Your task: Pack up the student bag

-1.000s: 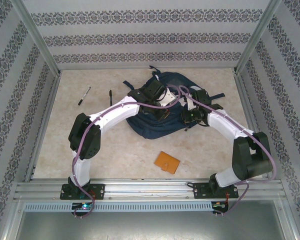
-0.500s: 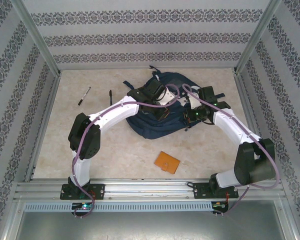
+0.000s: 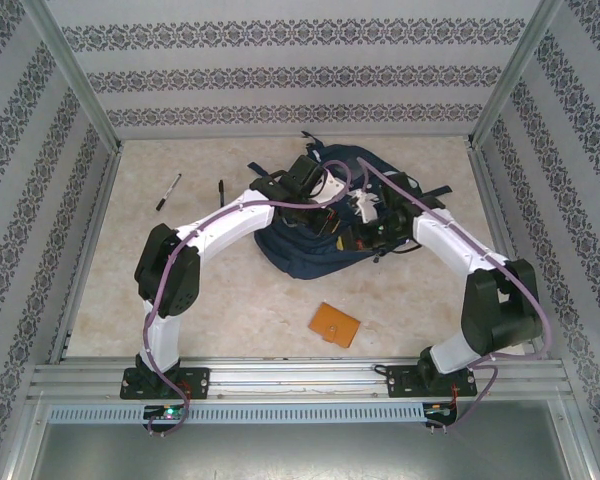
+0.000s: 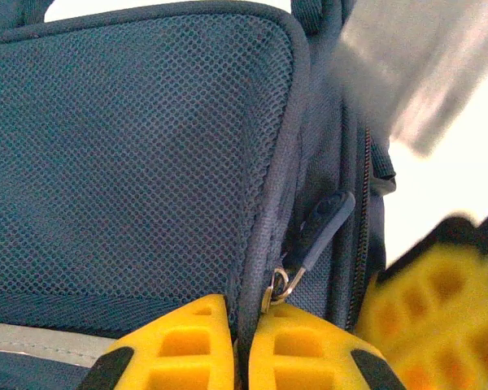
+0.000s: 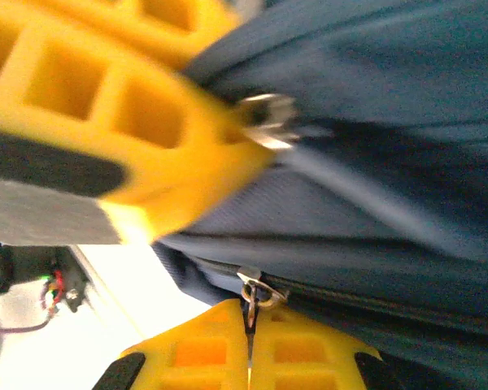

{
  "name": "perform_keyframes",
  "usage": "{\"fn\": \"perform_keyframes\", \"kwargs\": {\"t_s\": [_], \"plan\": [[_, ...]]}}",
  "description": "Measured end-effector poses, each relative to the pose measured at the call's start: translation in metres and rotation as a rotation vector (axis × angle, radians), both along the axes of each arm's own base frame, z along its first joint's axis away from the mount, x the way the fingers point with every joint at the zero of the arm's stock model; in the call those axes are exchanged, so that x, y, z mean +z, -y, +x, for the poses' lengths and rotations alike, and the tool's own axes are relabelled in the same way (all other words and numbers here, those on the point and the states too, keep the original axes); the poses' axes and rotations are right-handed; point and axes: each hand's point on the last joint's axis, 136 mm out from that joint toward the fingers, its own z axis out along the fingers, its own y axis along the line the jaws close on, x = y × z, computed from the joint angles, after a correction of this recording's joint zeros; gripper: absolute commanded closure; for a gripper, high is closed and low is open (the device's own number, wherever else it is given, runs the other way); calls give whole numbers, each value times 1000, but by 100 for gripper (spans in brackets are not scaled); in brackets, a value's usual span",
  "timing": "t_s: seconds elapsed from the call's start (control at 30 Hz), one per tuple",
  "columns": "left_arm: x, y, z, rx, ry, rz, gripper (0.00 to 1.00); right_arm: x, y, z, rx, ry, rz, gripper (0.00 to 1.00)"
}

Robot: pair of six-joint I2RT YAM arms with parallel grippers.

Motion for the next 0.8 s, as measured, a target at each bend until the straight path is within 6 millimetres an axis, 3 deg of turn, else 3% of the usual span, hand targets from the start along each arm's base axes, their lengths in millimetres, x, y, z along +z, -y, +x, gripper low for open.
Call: {"fn": "perform_keyframes", "kwargs": {"t_s": [0.07, 0.17, 0.3, 0.37, 0.47, 0.63, 0.8], "plan": [[-2, 1, 0, 15, -10, -10, 100, -5, -16, -6, -13, -39, 50, 100], [-10, 0, -1, 39, -35, -12, 100, -13, -31, -12, -48, -86, 111, 89], [-14, 2, 0, 58, -44, -32, 100, -16, -28, -13, -112, -102, 150, 65], [-12, 5, 2, 63, -39, -50, 100, -12, -18, -15, -157, -97, 159, 57], [-7, 9, 5, 66, -25, -79, 100, -3, 16, -10, -305, -66, 147, 41], [-6, 12, 5, 58, -20, -102, 100, 21, 79, 4, -663, -58, 147, 41], [-9, 13, 4, 59, -21, -124, 100, 23, 84, 11, -885, -205, 221, 43]]}}
